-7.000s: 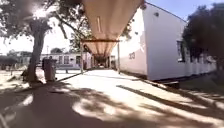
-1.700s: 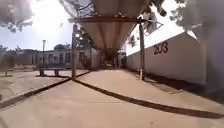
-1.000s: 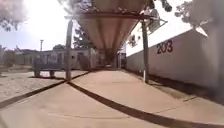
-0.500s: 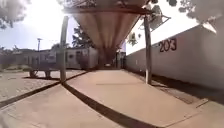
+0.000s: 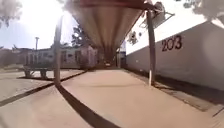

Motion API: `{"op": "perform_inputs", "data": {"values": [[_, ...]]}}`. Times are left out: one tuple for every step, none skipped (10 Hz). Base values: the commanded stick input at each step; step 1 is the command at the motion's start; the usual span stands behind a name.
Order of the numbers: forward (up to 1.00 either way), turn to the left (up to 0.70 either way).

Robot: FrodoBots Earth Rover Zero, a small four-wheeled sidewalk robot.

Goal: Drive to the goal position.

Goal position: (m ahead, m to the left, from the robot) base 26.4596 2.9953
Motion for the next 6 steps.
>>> {"op": "perform_inputs", "data": {"values": [[0.70, 0.02], [0.70, 0.00], [0.70, 0.00], [0.70, 0.00], [0.70, 0.00], [0.70, 0.00]]}}
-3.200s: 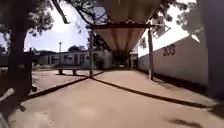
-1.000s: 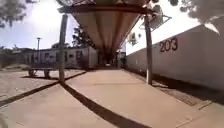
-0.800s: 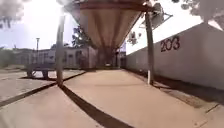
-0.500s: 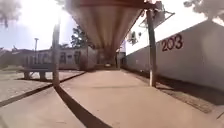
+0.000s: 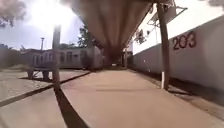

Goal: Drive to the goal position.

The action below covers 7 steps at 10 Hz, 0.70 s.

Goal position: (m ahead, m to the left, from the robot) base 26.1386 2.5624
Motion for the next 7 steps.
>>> {"op": "perform_inputs", "data": {"values": [[0.70, 0.00], [0.70, 0.00], [0.70, 0.00], [0.70, 0.00], [0.70, 0.00], [0.70, 0.00], [0.70, 0.00]]}}
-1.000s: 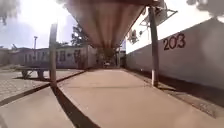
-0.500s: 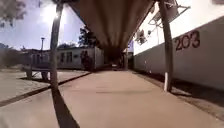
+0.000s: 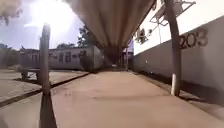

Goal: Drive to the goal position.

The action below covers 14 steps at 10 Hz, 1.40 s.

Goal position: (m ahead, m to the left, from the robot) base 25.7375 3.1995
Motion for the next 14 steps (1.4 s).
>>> {"op": "perform_inputs", "data": {"values": [[0.70, 0.00], [0.70, 0.00], [0.70, 0.00], [0.70, 0.00], [0.70, 0.00], [0.70, 0.00], [0.70, 0.00], [0.70, 0.00], [0.70, 0.00], [0.70, 0.00], [0.70, 0.00], [0.70, 0.00], [0.70, 0.00], [0.70, 0.00]]}}
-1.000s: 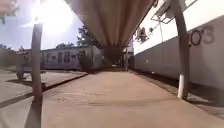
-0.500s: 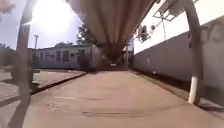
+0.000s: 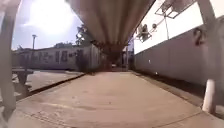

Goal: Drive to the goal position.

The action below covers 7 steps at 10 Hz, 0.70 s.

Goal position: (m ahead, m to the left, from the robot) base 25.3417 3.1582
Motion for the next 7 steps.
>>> {"op": "perform_inputs", "data": {"values": [[0.70, 0.00], [0.70, 0.00], [0.70, 0.00], [0.70, 0.00], [0.70, 0.00], [0.70, 0.00], [0.70, 0.00]]}}
